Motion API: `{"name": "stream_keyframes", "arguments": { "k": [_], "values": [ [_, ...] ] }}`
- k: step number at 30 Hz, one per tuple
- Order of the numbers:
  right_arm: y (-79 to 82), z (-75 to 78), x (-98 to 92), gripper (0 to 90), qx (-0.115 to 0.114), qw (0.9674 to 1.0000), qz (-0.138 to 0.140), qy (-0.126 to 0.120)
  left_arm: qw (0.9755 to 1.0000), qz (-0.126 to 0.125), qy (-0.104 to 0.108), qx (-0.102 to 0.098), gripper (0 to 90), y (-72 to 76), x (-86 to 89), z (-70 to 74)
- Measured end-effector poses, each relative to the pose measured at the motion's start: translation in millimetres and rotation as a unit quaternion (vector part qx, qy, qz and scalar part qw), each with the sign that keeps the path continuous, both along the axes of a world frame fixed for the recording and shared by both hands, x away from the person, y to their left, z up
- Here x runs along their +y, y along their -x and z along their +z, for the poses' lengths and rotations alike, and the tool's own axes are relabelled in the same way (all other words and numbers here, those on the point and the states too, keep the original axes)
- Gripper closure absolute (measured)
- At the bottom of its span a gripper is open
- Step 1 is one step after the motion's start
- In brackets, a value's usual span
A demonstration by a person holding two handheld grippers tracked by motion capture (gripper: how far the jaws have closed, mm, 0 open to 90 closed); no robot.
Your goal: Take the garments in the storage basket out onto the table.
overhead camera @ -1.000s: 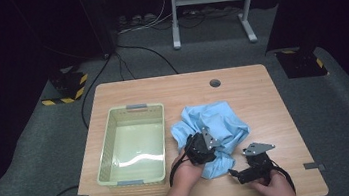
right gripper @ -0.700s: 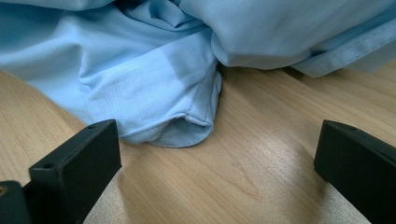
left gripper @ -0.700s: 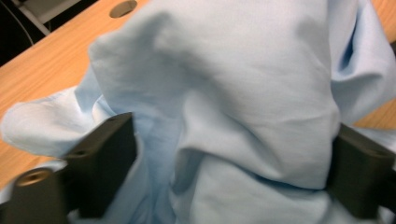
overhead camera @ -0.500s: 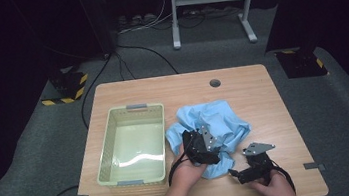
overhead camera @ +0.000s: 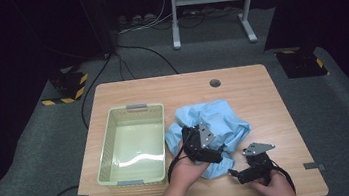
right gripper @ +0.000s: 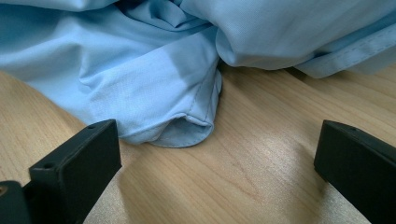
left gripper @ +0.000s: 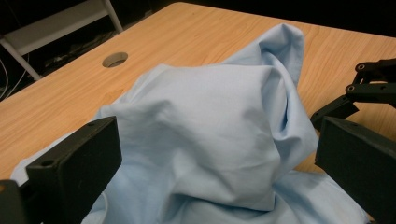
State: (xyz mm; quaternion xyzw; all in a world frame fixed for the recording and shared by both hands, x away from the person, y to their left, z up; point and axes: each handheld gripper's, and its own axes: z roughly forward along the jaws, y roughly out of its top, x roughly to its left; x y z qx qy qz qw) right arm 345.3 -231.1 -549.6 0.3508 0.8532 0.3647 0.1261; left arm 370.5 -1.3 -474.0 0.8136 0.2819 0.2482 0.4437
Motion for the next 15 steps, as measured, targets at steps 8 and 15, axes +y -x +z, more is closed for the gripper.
{"name": "stream_keyframes", "arguments": {
  "k": [8,15],
  "values": [
    [0.1,0.0,0.1,0.2,0.0,1.0,0.0,0.001,0.9995,-0.008,0.03,-0.003,0.4,0.4,6.2,10.7],
    [0.2,-0.1,0.4,0.2,-0.001,1.0,0.0,0.001,0.9983,-0.014,0.057,-0.003,0.4,-0.6,12.9,20.6]
  ]
}}
